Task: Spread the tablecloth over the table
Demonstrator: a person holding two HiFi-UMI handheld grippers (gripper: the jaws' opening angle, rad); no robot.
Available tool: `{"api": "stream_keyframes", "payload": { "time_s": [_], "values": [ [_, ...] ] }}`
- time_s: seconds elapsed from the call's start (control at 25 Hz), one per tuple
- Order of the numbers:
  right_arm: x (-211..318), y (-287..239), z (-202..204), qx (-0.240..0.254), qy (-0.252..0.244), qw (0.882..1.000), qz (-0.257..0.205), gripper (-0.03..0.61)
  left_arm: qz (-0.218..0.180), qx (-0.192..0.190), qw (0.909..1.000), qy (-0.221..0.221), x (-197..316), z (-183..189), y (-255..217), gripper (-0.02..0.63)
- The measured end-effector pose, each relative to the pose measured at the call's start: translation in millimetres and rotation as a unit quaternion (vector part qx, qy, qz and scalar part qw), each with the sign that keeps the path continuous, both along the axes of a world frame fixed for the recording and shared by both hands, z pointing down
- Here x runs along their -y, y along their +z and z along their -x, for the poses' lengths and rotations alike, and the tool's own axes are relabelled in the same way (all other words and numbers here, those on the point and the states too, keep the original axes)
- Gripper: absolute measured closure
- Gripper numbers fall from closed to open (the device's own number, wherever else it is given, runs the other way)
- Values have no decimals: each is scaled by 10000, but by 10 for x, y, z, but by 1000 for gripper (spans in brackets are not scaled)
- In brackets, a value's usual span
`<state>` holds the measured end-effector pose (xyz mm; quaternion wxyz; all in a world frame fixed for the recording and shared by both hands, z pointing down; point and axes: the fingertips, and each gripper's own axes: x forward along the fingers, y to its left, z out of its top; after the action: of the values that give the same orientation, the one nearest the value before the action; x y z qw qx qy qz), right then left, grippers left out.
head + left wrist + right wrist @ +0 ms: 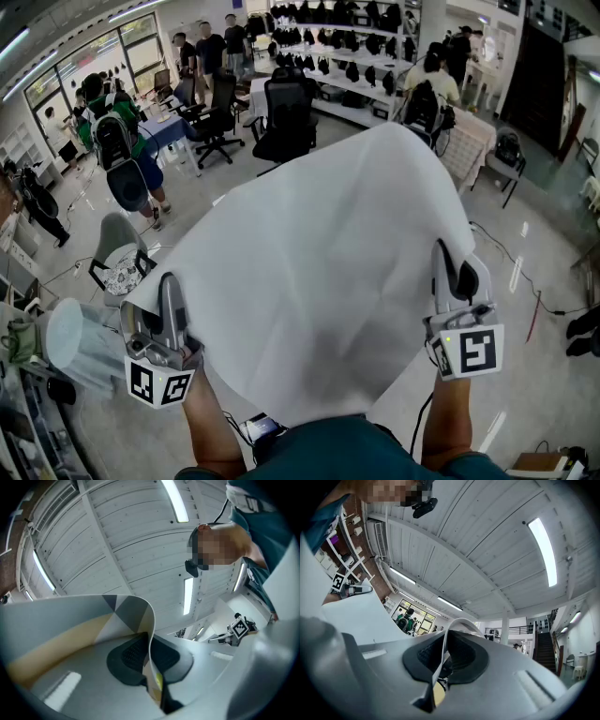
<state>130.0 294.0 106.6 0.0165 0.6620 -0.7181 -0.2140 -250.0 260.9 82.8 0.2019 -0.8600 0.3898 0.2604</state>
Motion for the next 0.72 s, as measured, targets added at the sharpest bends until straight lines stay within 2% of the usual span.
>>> {"api": "stream_keyframes", "payload": {
  "time_s": [0.48,0.72],
  "values": [
    [-17,70,128,-4,210,9998,19,566,9,-51,9998,198,111,136,103,610],
    [11,101,266,189,317,9993,36,566,60,-179,9992,359,247,310,207,611]
  ]
}}
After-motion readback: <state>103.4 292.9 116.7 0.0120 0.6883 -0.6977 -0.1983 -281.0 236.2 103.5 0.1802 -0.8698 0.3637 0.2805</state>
